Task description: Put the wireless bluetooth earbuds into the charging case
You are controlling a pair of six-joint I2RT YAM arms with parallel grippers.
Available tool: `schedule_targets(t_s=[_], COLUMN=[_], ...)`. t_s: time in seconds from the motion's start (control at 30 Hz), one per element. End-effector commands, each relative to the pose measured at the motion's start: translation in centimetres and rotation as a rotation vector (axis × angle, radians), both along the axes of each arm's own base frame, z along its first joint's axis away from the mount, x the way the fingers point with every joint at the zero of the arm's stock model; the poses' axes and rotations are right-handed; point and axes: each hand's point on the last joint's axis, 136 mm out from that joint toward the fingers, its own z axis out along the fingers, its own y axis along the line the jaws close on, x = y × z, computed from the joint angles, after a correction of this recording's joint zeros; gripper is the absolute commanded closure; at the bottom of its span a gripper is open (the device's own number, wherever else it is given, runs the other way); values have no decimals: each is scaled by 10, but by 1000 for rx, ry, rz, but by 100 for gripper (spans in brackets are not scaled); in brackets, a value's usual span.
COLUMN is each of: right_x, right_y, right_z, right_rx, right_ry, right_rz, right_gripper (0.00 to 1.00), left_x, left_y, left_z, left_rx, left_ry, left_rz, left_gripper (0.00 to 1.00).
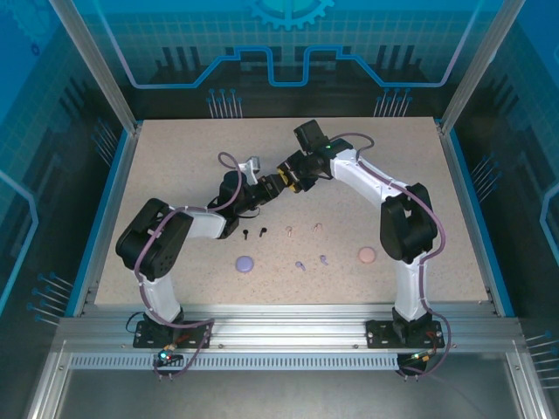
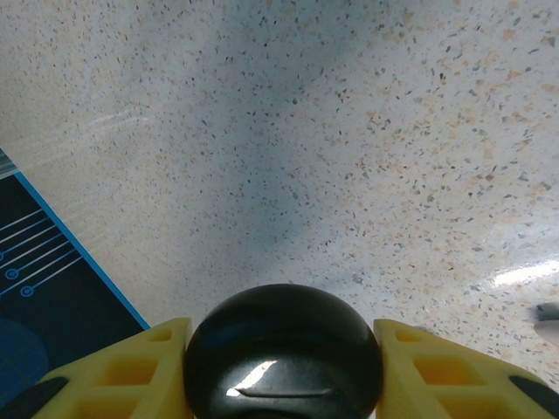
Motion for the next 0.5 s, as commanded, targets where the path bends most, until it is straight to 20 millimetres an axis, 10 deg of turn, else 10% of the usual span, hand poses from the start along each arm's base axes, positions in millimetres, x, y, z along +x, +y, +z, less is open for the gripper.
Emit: schedule_targets(t_s=[0.0, 0.23, 0.47], right_x=[-6, -5, 18], right_y=[12, 14, 1], right_z=[5, 9, 39], right_rx=[24, 39, 71], right_ry=[13, 5, -96], right_rz=[32, 30, 19], right_gripper=[60, 57, 17], left_x=[12, 9, 1], left_y=[0, -5, -6], left_z=[4, 5, 11], left_rx=[-13, -15, -27], left_ry=[-18, -17, 7], left_rz=[41, 29, 2], left_gripper=[80, 92, 100])
